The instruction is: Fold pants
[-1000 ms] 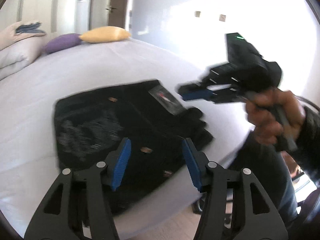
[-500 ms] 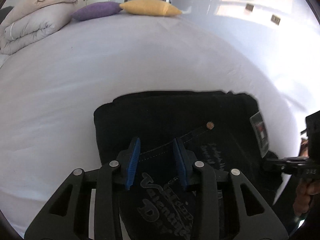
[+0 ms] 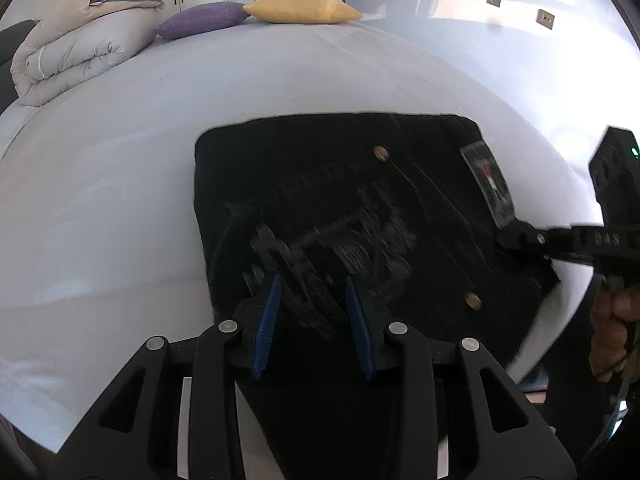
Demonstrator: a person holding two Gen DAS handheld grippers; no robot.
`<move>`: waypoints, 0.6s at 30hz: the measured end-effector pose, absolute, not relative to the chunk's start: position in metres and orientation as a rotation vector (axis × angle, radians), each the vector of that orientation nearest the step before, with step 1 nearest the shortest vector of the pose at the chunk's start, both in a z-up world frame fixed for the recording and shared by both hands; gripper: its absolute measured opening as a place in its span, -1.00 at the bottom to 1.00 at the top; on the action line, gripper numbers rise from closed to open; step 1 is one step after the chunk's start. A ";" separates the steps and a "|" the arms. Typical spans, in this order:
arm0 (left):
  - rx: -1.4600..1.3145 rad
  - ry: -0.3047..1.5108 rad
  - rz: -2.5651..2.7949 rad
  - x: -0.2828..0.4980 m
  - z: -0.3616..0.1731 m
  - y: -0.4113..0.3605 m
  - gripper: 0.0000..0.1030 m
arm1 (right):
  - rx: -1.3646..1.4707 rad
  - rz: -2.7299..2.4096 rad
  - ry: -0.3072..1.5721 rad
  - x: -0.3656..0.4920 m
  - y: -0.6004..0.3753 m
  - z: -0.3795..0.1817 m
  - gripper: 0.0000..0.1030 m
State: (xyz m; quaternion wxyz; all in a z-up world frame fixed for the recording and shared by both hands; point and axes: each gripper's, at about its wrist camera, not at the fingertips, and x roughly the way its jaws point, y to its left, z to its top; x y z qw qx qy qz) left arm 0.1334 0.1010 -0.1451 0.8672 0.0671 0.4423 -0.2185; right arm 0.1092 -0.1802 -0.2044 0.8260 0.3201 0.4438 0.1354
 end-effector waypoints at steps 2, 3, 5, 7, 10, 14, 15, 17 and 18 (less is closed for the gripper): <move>0.142 0.925 -0.452 0.126 -0.142 0.101 -0.37 | 0.679 0.282 0.941 0.106 -0.182 -0.203 -1.00; 0.146 0.924 -0.448 0.120 -0.140 0.102 -0.37 | 0.680 0.281 0.940 0.102 -0.183 -0.203 -1.00; 0.149 0.924 -0.444 0.126 -0.139 0.102 -0.37 | 0.688 0.275 0.941 0.096 -0.184 -0.200 -1.00; 0.148 0.928 -0.443 0.128 -0.138 0.102 -0.37 | 0.670 0.273 0.942 0.087 -0.183 -0.195 -1.00; 0.157 0.928 -0.436 0.116 -0.139 0.098 -0.37 | 0.627 0.275 0.941 0.078 -0.178 -0.188 -1.00; 0.174 0.924 -0.424 0.109 -0.141 0.092 -0.37 | 0.650 0.293 0.919 0.074 -0.181 -0.198 -1.00; 0.177 0.922 -0.423 0.109 -0.142 0.091 -0.37 | 0.659 0.301 0.906 0.074 -0.182 -0.201 -1.00; 0.180 0.917 -0.423 0.109 -0.143 0.090 -0.37 | 0.638 0.322 0.869 0.074 -0.181 -0.204 -1.00; 0.181 0.914 -0.422 0.108 -0.143 0.090 -0.37 | 0.627 0.326 0.856 0.072 -0.180 -0.204 -1.00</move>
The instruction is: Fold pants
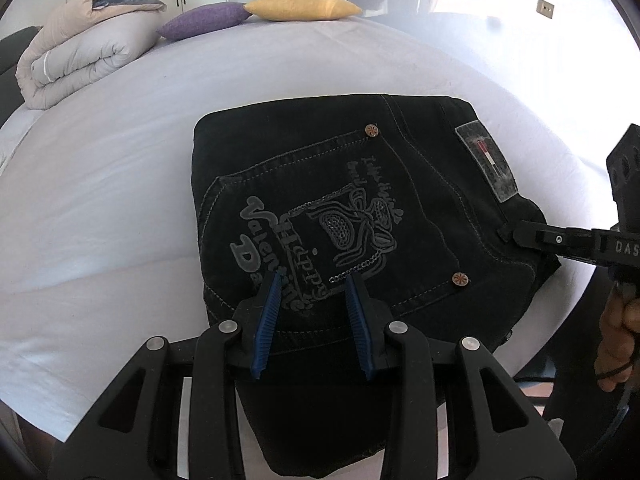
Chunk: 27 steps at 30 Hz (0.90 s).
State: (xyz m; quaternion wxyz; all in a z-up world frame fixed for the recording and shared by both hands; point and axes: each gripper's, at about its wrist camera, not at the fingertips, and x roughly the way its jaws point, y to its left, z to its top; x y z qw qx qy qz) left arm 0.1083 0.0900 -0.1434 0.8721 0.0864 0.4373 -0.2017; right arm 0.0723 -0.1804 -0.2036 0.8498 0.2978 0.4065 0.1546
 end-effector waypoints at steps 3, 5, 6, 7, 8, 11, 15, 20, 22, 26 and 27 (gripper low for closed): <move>0.177 0.891 -0.417 0.106 -0.145 0.090 -0.37 | 0.617 0.327 0.840 0.071 -0.178 -0.200 -1.00; 0.153 0.867 -0.421 0.102 -0.144 0.093 -0.36 | 0.626 0.331 0.841 0.071 -0.178 -0.195 -1.00; 0.138 0.858 -0.428 0.100 -0.142 0.095 -0.35 | 0.626 0.339 0.837 0.070 -0.180 -0.189 -0.99; 0.103 0.847 -0.444 0.097 -0.137 0.101 -0.33 | 0.628 0.337 0.823 0.068 -0.183 -0.182 -0.78; 0.073 0.835 -0.458 0.094 -0.132 0.106 -0.17 | 0.630 0.329 0.801 0.065 -0.187 -0.175 -0.58; -0.019 0.763 -0.455 0.083 -0.116 0.130 0.68 | 0.649 0.301 0.708 0.058 -0.207 -0.152 0.22; -0.135 0.782 -0.457 0.099 -0.110 0.156 0.77 | 0.660 0.281 0.775 0.079 -0.228 -0.149 0.24; -0.237 0.915 -0.525 0.132 -0.124 0.165 0.77 | 0.708 0.300 0.926 0.115 -0.230 -0.175 0.24; -0.236 0.971 -0.540 0.148 -0.134 0.162 0.77 | 0.740 0.296 0.979 0.130 -0.229 -0.189 0.16; -0.257 1.057 -0.571 0.174 -0.150 0.157 0.76 | 0.794 0.308 1.011 0.152 -0.230 -0.200 -0.08; -0.260 1.078 -0.576 0.179 -0.154 0.155 0.74 | 0.800 0.312 1.027 0.158 -0.228 -0.203 -0.12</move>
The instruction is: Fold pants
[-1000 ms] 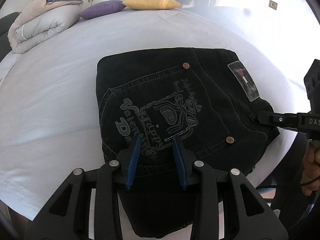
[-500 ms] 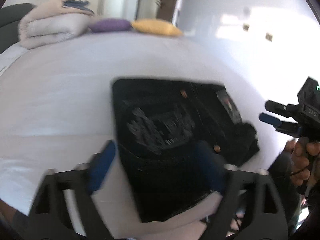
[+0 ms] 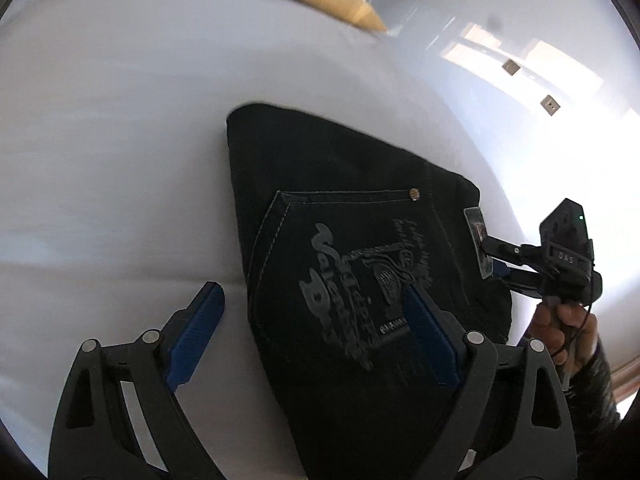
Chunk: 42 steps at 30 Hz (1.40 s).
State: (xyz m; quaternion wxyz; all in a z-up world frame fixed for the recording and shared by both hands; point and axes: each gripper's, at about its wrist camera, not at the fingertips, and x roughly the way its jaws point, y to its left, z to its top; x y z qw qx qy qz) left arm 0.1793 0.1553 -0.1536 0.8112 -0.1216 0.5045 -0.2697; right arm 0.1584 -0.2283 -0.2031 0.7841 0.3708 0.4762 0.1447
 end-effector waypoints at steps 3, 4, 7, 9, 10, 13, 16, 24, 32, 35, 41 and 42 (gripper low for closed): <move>-0.243 1.104 -0.588 0.195 -0.159 0.150 0.61 | 0.810 0.327 1.056 0.174 -0.225 -0.208 -0.14; -0.237 1.113 -0.585 0.200 -0.159 0.148 0.52 | 0.811 0.331 1.067 0.180 -0.223 -0.209 -0.14; -0.245 1.129 -0.586 0.210 -0.162 0.146 0.11 | 0.792 0.338 1.091 0.189 -0.215 -0.210 -0.15; -0.245 1.135 -0.585 0.214 -0.162 0.146 -0.07 | 0.775 0.335 1.098 0.193 -0.211 -0.210 -0.25; -0.240 1.135 -0.588 0.215 -0.162 0.145 -0.10 | 0.772 0.335 1.098 0.192 -0.210 -0.210 -0.30; -0.225 1.123 -0.587 0.214 -0.158 0.143 -0.23 | 0.741 0.336 1.079 0.185 -0.209 -0.207 -0.45; -0.236 1.114 -0.586 0.215 -0.152 0.144 -0.38 | 0.696 0.336 1.048 0.180 -0.204 -0.195 -0.60; -0.191 1.009 -0.606 0.222 -0.096 0.130 -0.53 | 0.577 0.360 0.917 0.181 -0.197 -0.136 -0.64; -0.126 0.960 -0.600 0.302 -0.077 0.096 -0.53 | 0.537 0.323 0.866 0.244 -0.229 -0.110 -0.65; -0.107 0.983 -0.589 0.332 -0.092 0.080 -0.53 | 0.574 0.303 0.890 0.270 -0.248 -0.130 -0.65; -0.112 1.045 -0.567 0.352 -0.133 0.070 -0.50 | 0.678 0.231 0.965 0.288 -0.282 -0.195 -0.45; -0.113 1.039 -0.565 0.352 -0.135 0.071 -0.44 | 0.693 0.243 0.950 0.288 -0.284 -0.198 -0.44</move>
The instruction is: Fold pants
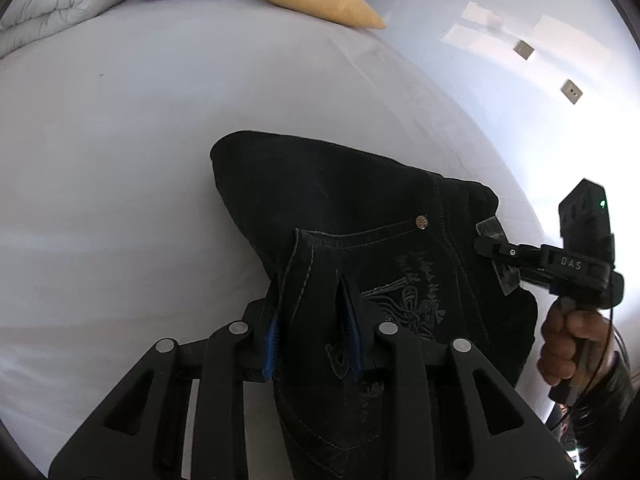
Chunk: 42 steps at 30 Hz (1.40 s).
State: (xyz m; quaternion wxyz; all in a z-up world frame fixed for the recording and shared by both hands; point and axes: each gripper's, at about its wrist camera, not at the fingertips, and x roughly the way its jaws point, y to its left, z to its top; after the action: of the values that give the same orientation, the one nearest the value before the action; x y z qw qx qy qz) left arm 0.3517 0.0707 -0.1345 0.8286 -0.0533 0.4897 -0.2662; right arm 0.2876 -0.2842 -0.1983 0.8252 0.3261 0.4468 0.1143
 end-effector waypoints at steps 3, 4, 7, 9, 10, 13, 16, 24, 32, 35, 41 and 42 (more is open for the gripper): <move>-0.112 1.042 -0.548 0.352 -0.138 0.070 -0.24 | 0.711 0.268 0.919 0.281 -0.289 -0.202 -0.41; -0.122 1.040 -0.548 0.351 -0.139 0.072 -0.22 | 0.714 0.268 0.916 0.279 -0.290 -0.201 -0.35; -0.134 1.016 -0.551 0.346 -0.139 0.080 -0.18 | 0.712 0.245 0.904 0.269 -0.291 -0.196 -0.16; -0.114 0.989 -0.542 0.337 -0.136 0.077 -0.18 | 0.693 0.193 0.885 0.254 -0.293 -0.189 -0.07; -0.099 0.955 -0.530 0.328 -0.130 0.081 -0.18 | 0.674 0.152 0.872 0.244 -0.294 -0.184 -0.03; -0.033 0.846 -0.471 0.292 -0.117 0.094 -0.05 | 0.614 0.085 0.824 0.215 -0.292 -0.167 -0.01; 0.045 0.690 -0.377 0.247 -0.093 0.100 0.58 | 0.525 0.030 0.759 0.180 -0.282 -0.143 0.05; 0.185 0.250 -0.219 0.112 -0.007 0.094 1.00 | 0.308 -0.115 0.464 0.078 -0.242 -0.063 0.81; 0.261 0.067 0.005 0.035 0.052 0.094 1.00 | 0.164 -0.192 0.157 -0.001 -0.213 0.021 1.00; 0.257 0.118 -0.016 0.025 0.067 0.096 1.00 | 0.139 -0.235 0.076 -0.022 -0.204 0.047 1.00; 0.134 0.287 -0.036 0.024 0.082 0.111 1.00 | 0.085 -0.252 -0.008 -0.053 -0.189 0.079 1.00; 0.101 0.307 -0.051 0.023 0.082 0.115 1.00 | 0.077 -0.249 -0.007 -0.056 -0.187 0.082 1.00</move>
State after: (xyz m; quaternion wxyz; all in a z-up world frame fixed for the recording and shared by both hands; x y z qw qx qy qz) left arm 0.0227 0.1145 0.0819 0.9866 0.0504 0.1529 -0.0256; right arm -0.0561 -0.1869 0.0820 0.9915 0.0383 -0.0033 -0.1241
